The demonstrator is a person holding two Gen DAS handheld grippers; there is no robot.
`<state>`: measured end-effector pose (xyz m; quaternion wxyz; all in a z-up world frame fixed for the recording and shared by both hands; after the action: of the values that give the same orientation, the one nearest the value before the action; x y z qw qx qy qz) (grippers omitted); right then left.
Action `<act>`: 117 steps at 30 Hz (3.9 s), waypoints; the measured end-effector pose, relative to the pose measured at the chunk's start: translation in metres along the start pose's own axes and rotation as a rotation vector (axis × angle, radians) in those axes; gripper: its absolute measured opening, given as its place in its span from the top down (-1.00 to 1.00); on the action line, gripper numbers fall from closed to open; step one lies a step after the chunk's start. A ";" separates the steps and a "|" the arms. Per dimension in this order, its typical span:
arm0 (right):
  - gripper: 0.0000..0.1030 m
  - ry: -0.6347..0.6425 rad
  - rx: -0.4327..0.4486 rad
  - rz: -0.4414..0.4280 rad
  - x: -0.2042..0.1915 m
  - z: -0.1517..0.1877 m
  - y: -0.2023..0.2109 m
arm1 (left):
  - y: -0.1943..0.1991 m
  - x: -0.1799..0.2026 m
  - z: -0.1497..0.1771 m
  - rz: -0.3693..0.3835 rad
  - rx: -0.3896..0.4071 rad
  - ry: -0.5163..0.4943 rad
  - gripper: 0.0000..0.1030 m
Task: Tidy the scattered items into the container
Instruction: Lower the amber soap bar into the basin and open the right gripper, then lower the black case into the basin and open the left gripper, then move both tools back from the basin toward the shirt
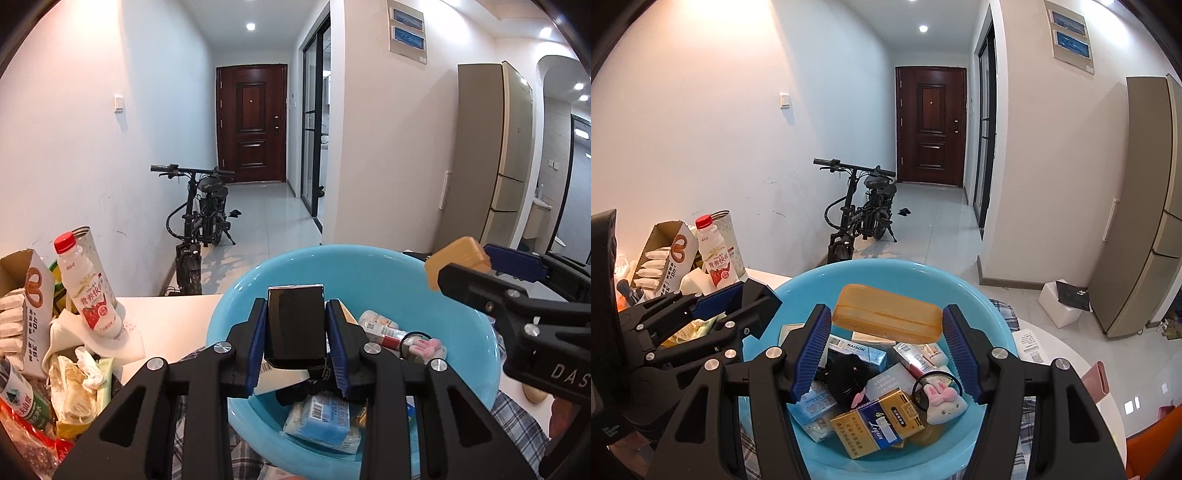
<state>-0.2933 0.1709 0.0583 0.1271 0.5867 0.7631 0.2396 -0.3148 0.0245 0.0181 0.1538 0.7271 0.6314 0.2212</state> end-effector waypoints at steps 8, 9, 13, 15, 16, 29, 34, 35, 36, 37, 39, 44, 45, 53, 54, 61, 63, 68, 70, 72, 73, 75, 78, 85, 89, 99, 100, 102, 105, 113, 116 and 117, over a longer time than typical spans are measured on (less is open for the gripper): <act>-0.26 0.014 -0.008 -0.016 -0.006 0.002 0.000 | 0.002 0.000 0.001 -0.006 0.002 -0.004 0.42; -0.26 0.019 -0.009 -0.017 -0.008 0.002 0.000 | 0.004 0.001 0.000 -0.005 0.005 -0.003 0.42; -0.26 0.029 -0.006 -0.011 -0.007 0.002 0.003 | 0.005 0.000 -0.001 -0.004 0.009 0.000 0.42; -0.26 0.028 -0.005 -0.008 -0.007 0.002 0.003 | 0.004 -0.001 -0.001 -0.006 0.008 -0.001 0.42; -0.26 0.027 -0.006 -0.006 -0.008 0.001 0.004 | 0.004 -0.001 0.000 -0.007 0.008 -0.002 0.42; -0.26 0.034 -0.017 -0.002 -0.005 0.002 0.004 | 0.003 -0.001 0.000 -0.003 0.007 -0.002 0.42; -0.26 0.033 -0.016 -0.002 -0.004 0.002 0.004 | 0.003 -0.001 0.000 -0.001 0.007 0.002 0.42; -0.26 0.033 -0.016 -0.002 -0.003 0.002 0.003 | 0.003 -0.001 0.000 -0.003 0.006 0.003 0.42; -0.26 0.035 -0.018 -0.001 -0.004 0.003 0.003 | 0.003 -0.001 0.000 -0.004 0.006 0.003 0.42; -0.27 0.042 -0.021 0.004 -0.003 0.003 0.003 | 0.004 -0.001 0.000 -0.005 0.007 0.003 0.42; -0.34 0.048 -0.025 0.021 -0.001 0.004 0.003 | 0.004 -0.003 -0.001 -0.018 0.010 0.006 0.42; -1.00 0.079 -0.034 0.134 0.013 0.004 0.003 | 0.003 -0.014 -0.003 -0.015 0.001 0.046 0.42; -1.00 0.073 -0.037 0.121 0.013 0.005 0.003 | 0.003 -0.014 -0.004 -0.014 0.002 0.047 0.42; -1.00 0.057 -0.044 0.110 0.015 0.007 0.005 | 0.006 -0.009 -0.005 -0.015 0.015 0.029 0.42; -1.00 0.055 -0.041 0.112 0.014 0.006 0.005 | 0.005 -0.009 -0.005 -0.015 0.016 0.028 0.42; -1.00 0.064 -0.039 0.117 0.015 0.004 0.008 | 0.003 -0.004 -0.001 -0.007 0.006 0.015 0.42; -1.00 0.064 -0.039 0.119 0.015 0.003 0.009 | 0.003 -0.003 -0.001 -0.006 0.008 0.013 0.42; -1.00 0.070 -0.042 0.118 0.013 0.003 0.010 | 0.003 -0.004 -0.001 -0.006 0.008 0.011 0.42; -1.00 0.076 -0.043 0.115 0.011 0.003 0.010 | 0.003 -0.004 -0.001 -0.006 0.006 0.014 0.42; -1.00 0.079 -0.042 0.113 0.011 0.002 0.011 | 0.002 -0.004 0.000 -0.006 0.004 0.017 0.42; -1.00 0.079 -0.041 0.114 0.011 0.002 0.011 | 0.002 -0.004 0.000 -0.008 0.004 0.017 0.42; -1.00 0.081 -0.038 0.113 0.010 0.001 0.012 | 0.002 -0.004 0.000 -0.009 0.003 0.015 0.42; -1.00 0.079 -0.038 0.106 0.008 0.001 0.012 | 0.002 -0.004 0.000 -0.010 0.002 0.016 0.42; -1.00 0.072 -0.031 0.098 0.006 0.000 0.011 | 0.002 -0.004 0.000 -0.012 0.004 0.018 0.42; -1.00 0.075 -0.027 0.098 0.004 0.000 0.010 | 0.002 -0.004 0.000 -0.011 0.003 0.020 0.42; -1.00 0.076 -0.026 0.103 0.005 0.000 0.010 | 0.003 -0.004 -0.002 -0.006 0.010 0.023 0.02; -1.00 0.073 -0.026 0.107 0.006 0.000 0.010 | 0.001 -0.010 -0.002 -0.027 0.009 0.032 -0.57; -1.00 0.064 -0.021 0.103 0.009 -0.001 0.012 | -0.001 -0.023 -0.004 -0.069 0.016 0.068 -0.99; -1.00 0.062 -0.017 0.105 0.009 -0.002 0.013 | -0.004 -0.026 -0.005 -0.034 0.003 0.093 -0.99; -1.00 0.071 -0.019 0.101 0.002 -0.002 0.012 | -0.005 -0.026 -0.004 -0.068 0.010 0.059 -0.99; -1.00 0.072 -0.018 0.104 0.002 -0.001 0.012 | -0.004 -0.025 -0.003 -0.070 0.008 0.052 -0.99; -1.00 0.072 -0.018 0.105 0.001 -0.002 0.011 | -0.003 -0.025 -0.003 -0.072 0.009 0.050 -0.99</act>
<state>-0.2850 0.1742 0.0656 0.0921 0.6157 0.7332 0.2735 -0.3217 0.0003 0.0155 0.1424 0.6989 0.6617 0.2310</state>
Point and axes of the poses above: each gripper's, at about its wrist camera, not at the fingertips, and y roughly against the way its jaws point, x to its right, z to its underside, the point moved 10 cm from there along -y, roughly the way its jaws point, and after that the axes turned 7 degrees about y, right-handed, at the moved point
